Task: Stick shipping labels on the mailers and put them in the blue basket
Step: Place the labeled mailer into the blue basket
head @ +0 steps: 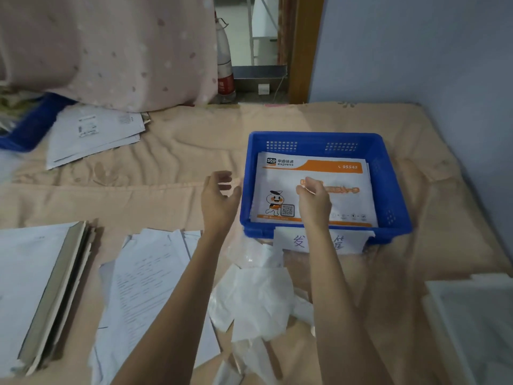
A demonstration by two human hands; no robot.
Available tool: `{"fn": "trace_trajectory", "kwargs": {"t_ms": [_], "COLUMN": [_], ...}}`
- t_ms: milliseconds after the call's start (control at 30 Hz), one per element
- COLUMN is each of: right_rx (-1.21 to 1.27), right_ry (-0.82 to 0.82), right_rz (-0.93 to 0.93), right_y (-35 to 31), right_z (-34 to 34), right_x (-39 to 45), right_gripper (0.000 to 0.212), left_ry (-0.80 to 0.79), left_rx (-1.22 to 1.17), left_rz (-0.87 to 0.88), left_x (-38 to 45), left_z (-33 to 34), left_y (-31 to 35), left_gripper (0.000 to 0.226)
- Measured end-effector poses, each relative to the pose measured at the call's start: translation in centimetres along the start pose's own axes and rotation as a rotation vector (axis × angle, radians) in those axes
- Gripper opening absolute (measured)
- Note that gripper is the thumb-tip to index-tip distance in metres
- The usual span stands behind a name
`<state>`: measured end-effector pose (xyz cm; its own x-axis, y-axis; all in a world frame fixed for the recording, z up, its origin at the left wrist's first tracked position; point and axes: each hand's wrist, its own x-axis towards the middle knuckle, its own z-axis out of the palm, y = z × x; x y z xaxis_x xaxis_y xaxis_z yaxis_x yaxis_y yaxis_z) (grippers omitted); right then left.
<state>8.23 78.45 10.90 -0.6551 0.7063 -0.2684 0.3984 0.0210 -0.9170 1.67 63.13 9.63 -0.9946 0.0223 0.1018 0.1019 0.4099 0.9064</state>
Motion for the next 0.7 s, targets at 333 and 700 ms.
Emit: {"fn": "trace_trajectory", "kwargs": {"t_ms": [333,700], "right_rx": [0.158,0.063], "right_ry": [-0.162,-0.232], "right_rz": [0.069,0.182], "right_y": [1.8,2.7], "right_z": [7.4,21.4], "right_x": [-10.7,-20.8], "right_gripper": [0.036,0.039], "left_ry": [-0.083,-0.157], "left_rx": [-0.058,-0.114], "left_rz": [-0.262,-0.422], "left_x": [-4.6,-3.5], "left_z": [-10.5,-24.4], "left_y": [-6.3,-15.4], "left_gripper": [0.042,0.040]}}
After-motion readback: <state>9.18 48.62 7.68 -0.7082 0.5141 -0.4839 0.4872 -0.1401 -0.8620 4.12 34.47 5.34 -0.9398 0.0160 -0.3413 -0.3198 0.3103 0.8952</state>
